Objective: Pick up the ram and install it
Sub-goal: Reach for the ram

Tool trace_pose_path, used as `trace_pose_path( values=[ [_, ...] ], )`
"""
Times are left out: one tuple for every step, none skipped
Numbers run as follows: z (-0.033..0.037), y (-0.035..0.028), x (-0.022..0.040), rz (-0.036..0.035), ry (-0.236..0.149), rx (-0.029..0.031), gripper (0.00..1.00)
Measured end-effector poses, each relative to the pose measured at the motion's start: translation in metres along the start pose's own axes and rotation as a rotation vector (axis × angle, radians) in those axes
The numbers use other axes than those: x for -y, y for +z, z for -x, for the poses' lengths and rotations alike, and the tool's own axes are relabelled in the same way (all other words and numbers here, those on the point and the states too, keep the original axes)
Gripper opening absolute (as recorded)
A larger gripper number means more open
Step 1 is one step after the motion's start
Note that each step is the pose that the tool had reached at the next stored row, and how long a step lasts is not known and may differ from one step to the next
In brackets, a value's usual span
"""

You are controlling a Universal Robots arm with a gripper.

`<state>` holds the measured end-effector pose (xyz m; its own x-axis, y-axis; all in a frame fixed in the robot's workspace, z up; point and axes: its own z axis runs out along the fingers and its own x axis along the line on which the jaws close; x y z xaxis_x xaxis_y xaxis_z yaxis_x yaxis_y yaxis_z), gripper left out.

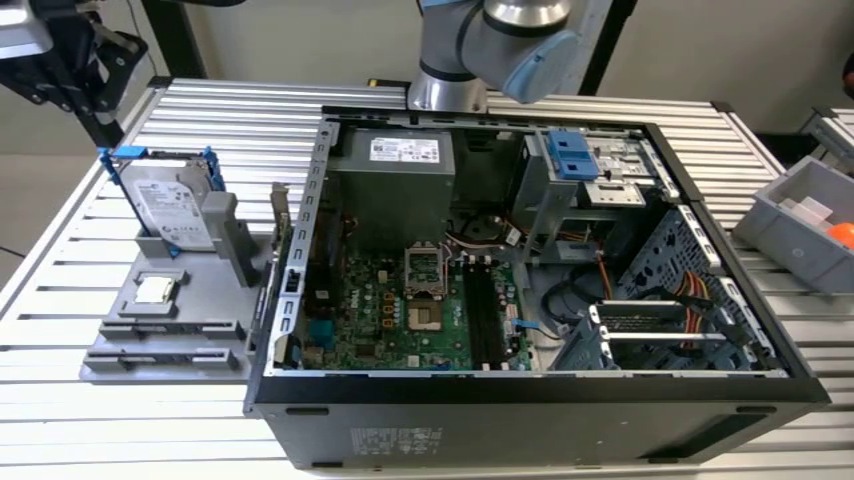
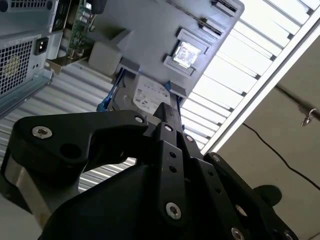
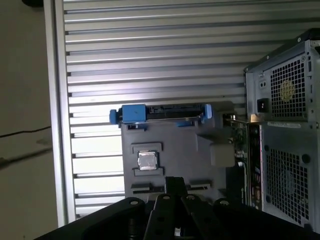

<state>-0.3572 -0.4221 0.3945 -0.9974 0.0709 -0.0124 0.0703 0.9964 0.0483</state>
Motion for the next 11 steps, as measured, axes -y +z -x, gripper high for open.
trace_pose_path(
  values=[
    [0.0004,0.0000,0.0009,0.0000,0.000,-0.0002,0.00],
    [0.0007,-0.0001,0.0018,-0.0001,0.000,-0.0005,0.00],
    [0.0010,-0.0001,0.0026,-0.0001,0.000,-0.0007,0.00],
    [0.0013,-0.0001,0.0033,0.0000,0.000,-0.0008,0.00],
    [0.0016,-0.0002,0.0041,-0.0001,0.000,-0.0011,0.00],
    [0.0019,-0.0003,0.0049,-0.0001,0.000,-0.0013,0.00],
    [0.0022,-0.0003,0.0057,-0.0001,0.000,-0.0014,0.00],
    [0.0024,-0.0003,0.0064,-0.0001,0.000,-0.0016,0.00],
    [0.0027,-0.0003,0.0071,-0.0001,0.000,-0.0019,0.00],
    [0.0030,-0.0003,0.0078,-0.0001,0.000,-0.0021,0.00],
    [0.0033,-0.0004,0.0085,-0.0002,0.000,-0.0026,0.00]
  ],
)
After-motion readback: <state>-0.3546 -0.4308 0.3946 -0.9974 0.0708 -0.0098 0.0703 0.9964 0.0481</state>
